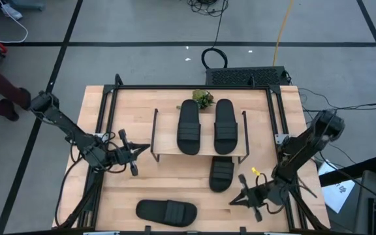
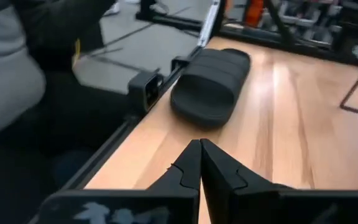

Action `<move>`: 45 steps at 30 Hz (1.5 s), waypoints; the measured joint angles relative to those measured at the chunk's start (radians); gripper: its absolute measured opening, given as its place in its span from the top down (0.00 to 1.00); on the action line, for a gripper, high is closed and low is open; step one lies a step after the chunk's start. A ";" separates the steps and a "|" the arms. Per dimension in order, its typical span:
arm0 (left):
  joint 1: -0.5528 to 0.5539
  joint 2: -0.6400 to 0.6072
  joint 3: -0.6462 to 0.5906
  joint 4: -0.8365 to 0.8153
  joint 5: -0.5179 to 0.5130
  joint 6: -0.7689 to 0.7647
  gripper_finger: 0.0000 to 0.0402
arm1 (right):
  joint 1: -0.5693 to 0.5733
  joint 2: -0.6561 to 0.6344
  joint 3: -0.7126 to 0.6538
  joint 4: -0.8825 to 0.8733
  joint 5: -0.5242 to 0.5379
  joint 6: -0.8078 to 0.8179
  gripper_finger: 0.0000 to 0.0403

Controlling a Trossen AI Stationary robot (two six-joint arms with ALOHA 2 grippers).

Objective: Pick and place slides into the shelf
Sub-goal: Put the black slipper under the shelf

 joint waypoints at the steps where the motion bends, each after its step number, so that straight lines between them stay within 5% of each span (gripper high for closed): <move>1: 0.000 0.000 0.000 0.000 0.000 -0.001 0.99 | 0.002 0.033 0.001 0.040 0.018 0.014 1.00; 9: 0.000 0.000 0.000 0.001 -0.003 -0.018 0.99 | 0.016 0.235 0.018 0.142 0.197 0.243 1.00; 20: 0.000 0.001 0.000 0.002 -0.026 -0.025 1.00 | -0.002 0.392 0.145 0.134 0.198 0.269 1.00; 45: 0.000 0.001 0.000 0.002 -0.027 -0.037 0.99 | -0.086 0.422 0.146 -0.050 0.227 0.489 1.00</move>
